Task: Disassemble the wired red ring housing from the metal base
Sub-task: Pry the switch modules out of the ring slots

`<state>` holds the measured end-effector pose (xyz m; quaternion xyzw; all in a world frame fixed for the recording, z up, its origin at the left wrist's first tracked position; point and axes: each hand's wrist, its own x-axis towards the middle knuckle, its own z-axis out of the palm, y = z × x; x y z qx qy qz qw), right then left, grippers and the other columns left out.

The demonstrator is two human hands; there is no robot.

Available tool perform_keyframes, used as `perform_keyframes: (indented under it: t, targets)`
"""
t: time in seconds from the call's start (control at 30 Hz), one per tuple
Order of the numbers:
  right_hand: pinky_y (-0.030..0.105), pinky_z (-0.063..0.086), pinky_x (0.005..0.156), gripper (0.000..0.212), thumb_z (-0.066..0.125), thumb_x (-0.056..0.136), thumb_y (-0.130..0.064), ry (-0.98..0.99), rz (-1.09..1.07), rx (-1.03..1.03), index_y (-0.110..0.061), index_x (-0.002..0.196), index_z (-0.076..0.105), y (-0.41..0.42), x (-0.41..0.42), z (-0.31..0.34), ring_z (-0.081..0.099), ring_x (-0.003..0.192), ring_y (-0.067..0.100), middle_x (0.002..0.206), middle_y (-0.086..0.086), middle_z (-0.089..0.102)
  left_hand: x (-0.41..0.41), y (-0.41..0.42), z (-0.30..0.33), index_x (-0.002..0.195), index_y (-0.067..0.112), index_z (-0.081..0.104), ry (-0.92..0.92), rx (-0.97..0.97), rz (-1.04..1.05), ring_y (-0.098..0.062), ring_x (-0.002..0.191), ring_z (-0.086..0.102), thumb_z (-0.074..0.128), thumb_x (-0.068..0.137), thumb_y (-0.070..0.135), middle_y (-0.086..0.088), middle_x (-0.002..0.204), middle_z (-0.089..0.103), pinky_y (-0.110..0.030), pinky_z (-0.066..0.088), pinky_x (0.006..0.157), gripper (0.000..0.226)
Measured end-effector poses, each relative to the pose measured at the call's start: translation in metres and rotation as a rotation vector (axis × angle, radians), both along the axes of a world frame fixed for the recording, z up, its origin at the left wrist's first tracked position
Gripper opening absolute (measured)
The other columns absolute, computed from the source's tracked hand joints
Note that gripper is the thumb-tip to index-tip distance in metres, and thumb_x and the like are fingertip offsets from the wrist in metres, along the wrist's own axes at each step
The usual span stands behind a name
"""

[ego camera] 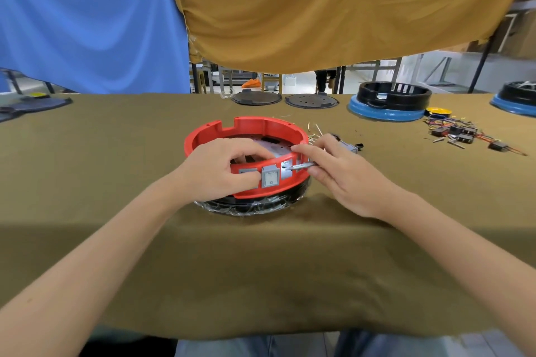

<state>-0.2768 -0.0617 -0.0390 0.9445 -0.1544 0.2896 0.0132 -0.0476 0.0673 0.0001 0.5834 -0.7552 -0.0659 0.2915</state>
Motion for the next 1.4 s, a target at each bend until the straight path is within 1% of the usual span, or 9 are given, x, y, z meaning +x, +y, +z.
perform_keyframes:
  t: [0.07,0.13,0.23,0.47,0.67,0.93,1.1,1.23,1.4]
  targets:
    - [0.020,0.037,0.070,0.029,0.040,0.106,-0.022,-0.059,-0.015,-0.071,-0.017,0.132,0.051,0.004,-0.007,-0.002,0.041,0.085,-0.001,0.107,-0.013,0.044,-0.001,0.000,-0.002,0.102,0.059,0.055,-0.043,-0.039,0.008,0.007,0.084,0.059,0.047,0.071,0.056,0.040,0.092,0.061,-0.009,0.039,0.065,0.033]
    - [0.016,0.034,0.067,0.016,0.044,0.104,-0.019,-0.118,0.003,-0.066,-0.015,0.115,0.053,0.006,-0.011,0.002,0.042,0.079,-0.004,0.098,-0.020,0.041,-0.002,0.000,-0.003,0.104,0.057,0.055,-0.080,-0.075,0.027,0.011,0.086,0.057,0.044,0.072,0.055,0.040,0.092,0.061,-0.009,0.038,0.066,0.034]
    - [0.020,0.034,0.068,0.008,0.051,0.101,-0.013,-0.018,0.036,-0.086,-0.008,0.103,0.057,0.007,-0.011,0.003,0.041,0.078,0.002,0.093,-0.012,0.047,-0.002,0.000,-0.008,0.110,0.047,0.062,-0.124,-0.130,0.065,0.018,0.091,0.053,0.041,0.073,0.055,0.039,0.095,0.058,-0.013,0.042,0.072,0.043]
    - [0.018,0.037,0.071,0.004,0.054,0.099,-0.009,-0.019,0.078,-0.011,-0.007,0.101,0.057,0.012,-0.012,0.000,0.044,0.080,0.005,0.093,-0.010,0.050,-0.002,-0.001,-0.013,0.115,0.034,0.067,-0.179,-0.200,0.088,0.009,0.095,0.050,0.038,0.075,0.052,0.028,0.100,0.061,-0.005,0.036,0.072,0.052]
    - [0.031,0.045,0.072,0.006,0.056,0.098,-0.007,-0.080,0.059,0.046,-0.007,0.102,0.059,0.017,-0.013,-0.008,0.052,0.081,0.013,0.095,-0.004,0.056,-0.002,-0.002,-0.013,0.115,0.032,0.068,-0.183,-0.198,0.095,0.008,0.095,0.049,0.038,0.076,0.052,0.027,0.100,0.060,-0.019,0.046,0.074,0.054]
    - [0.049,0.049,0.068,0.007,0.053,0.098,-0.009,-0.016,0.089,0.054,-0.005,0.103,0.056,0.022,-0.002,-0.006,0.056,0.077,0.027,0.097,-0.005,0.053,-0.004,0.000,-0.012,0.116,0.032,0.067,-0.185,-0.179,0.116,0.004,0.090,0.054,0.037,0.074,0.054,0.023,0.101,0.064,-0.023,0.047,0.076,0.056]
    - [0.033,0.046,0.073,0.004,0.055,0.099,-0.010,0.004,0.075,0.134,-0.012,0.102,0.055,0.016,0.000,-0.001,0.052,0.081,0.013,0.095,-0.014,0.051,-0.004,-0.001,-0.011,0.115,0.032,0.067,-0.187,-0.163,0.118,0.005,0.089,0.052,0.035,0.072,0.056,0.025,0.099,0.061,-0.014,0.042,0.072,0.059]
    - [0.016,0.040,0.068,0.005,0.056,0.099,-0.010,-0.066,0.042,0.281,-0.013,0.101,0.057,0.016,-0.003,-0.007,0.051,0.078,0.009,0.086,-0.009,0.057,-0.003,-0.001,-0.012,0.113,0.034,0.067,-0.174,-0.158,0.125,0.005,0.089,0.054,0.036,0.072,0.055,0.025,0.099,0.064,-0.018,0.045,0.073,0.056]
    - [0.028,0.045,0.073,0.003,0.055,0.099,-0.010,-0.015,0.061,0.303,-0.013,0.100,0.056,0.012,-0.002,-0.003,0.054,0.082,0.013,0.089,-0.005,0.060,-0.003,-0.003,-0.012,0.113,0.036,0.067,-0.181,-0.150,0.121,0.007,0.088,0.053,0.037,0.073,0.054,0.026,0.099,0.063,-0.013,0.042,0.071,0.053]
